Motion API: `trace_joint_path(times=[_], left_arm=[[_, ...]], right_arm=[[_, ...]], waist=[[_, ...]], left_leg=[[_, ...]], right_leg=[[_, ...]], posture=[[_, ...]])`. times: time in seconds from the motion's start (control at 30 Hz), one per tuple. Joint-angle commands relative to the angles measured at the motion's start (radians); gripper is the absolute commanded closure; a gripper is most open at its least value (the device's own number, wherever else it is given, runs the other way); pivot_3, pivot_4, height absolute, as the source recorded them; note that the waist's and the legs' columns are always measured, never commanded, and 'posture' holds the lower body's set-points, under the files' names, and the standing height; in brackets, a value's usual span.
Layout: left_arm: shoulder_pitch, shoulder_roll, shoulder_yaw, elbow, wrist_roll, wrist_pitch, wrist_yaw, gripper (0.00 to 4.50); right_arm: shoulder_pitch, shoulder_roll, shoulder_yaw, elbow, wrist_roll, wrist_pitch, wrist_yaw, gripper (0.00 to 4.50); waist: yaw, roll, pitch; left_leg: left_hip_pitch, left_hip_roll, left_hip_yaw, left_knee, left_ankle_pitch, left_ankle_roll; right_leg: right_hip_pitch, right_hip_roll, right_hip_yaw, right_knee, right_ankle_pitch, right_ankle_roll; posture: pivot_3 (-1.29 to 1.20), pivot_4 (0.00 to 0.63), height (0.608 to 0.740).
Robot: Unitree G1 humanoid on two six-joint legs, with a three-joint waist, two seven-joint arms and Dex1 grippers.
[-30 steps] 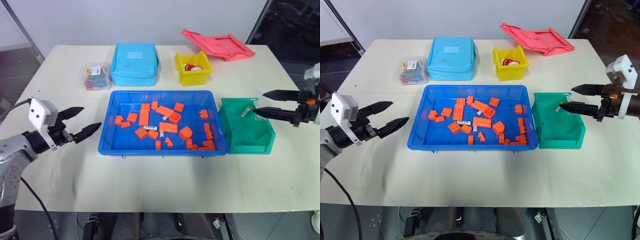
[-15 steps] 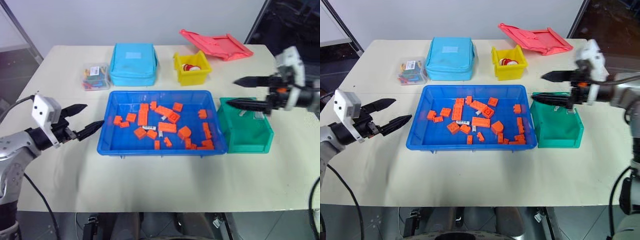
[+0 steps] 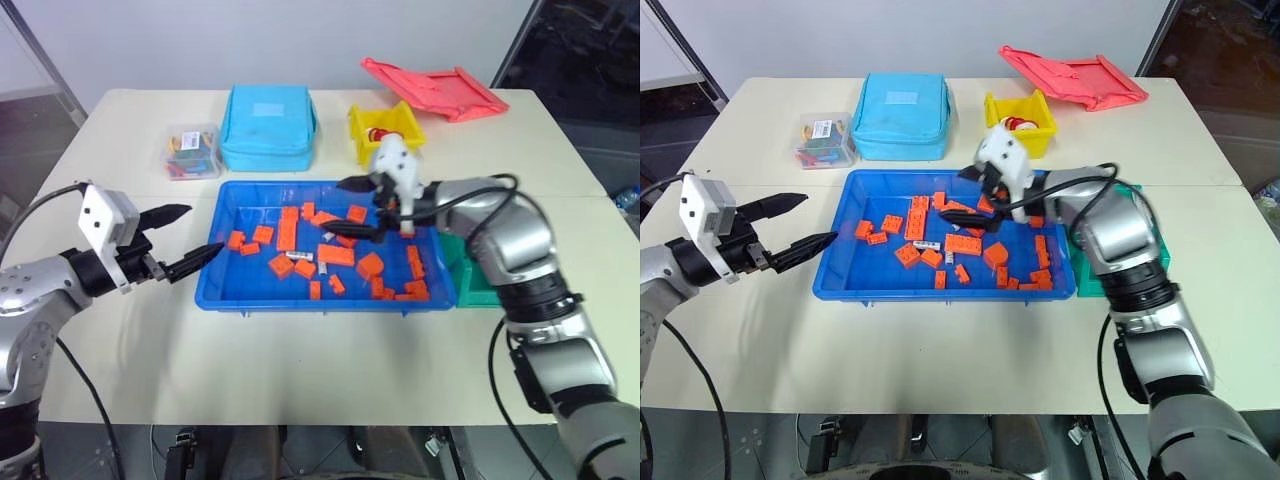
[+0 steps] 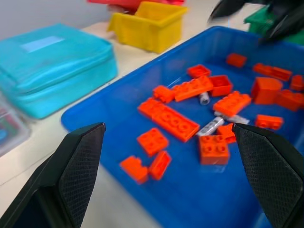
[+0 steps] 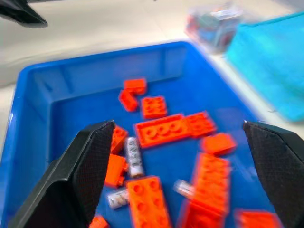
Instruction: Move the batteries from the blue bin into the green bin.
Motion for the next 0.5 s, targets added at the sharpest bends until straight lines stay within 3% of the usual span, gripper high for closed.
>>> trace_joint_path(times=[0.03,0.27,0.5], left_arm=[[0.006,-0.016,0.029,-0.055,-0.023,0.0,0.028,0.0],[0.044,-0.047,0.044,-0.1,-0.033,0.004,0.072,0.0],[0.068,-0.067,0.053,-0.125,-0.04,0.0,0.111,0.0]], right_arm=[[-0.014,0.063,0.04,0.067,-0.06,-0.066,-0.03,0.08],[-0.055,0.162,0.114,0.248,-0.181,-0.151,-0.052,0.08],[-0.089,0.212,0.15,0.358,-0.263,-0.107,-0.073,0.08]], waist=[[0.0,0.0,0.0],[0.0,0.0,0.0],[-0.001,0.0,0.0]], left_leg=[[0.0,0.0,0.0,0.0,0.0,0.0],[0.0,0.0,0.0,0.0,0.0,0.0],[0.0,0.0,0.0,0.0,0.0,0.0]], right_leg=[[0.0,0.0,0.0,0.0,0.0,0.0],[0.0,0.0,0.0,0.0,0.0,0.0],[0.0,0.0,0.0,0.001,0.0,0.0]], posture=[[0.0,0.15,0.74],[0.0,0.15,0.74],[0.0,0.15,0.74]])
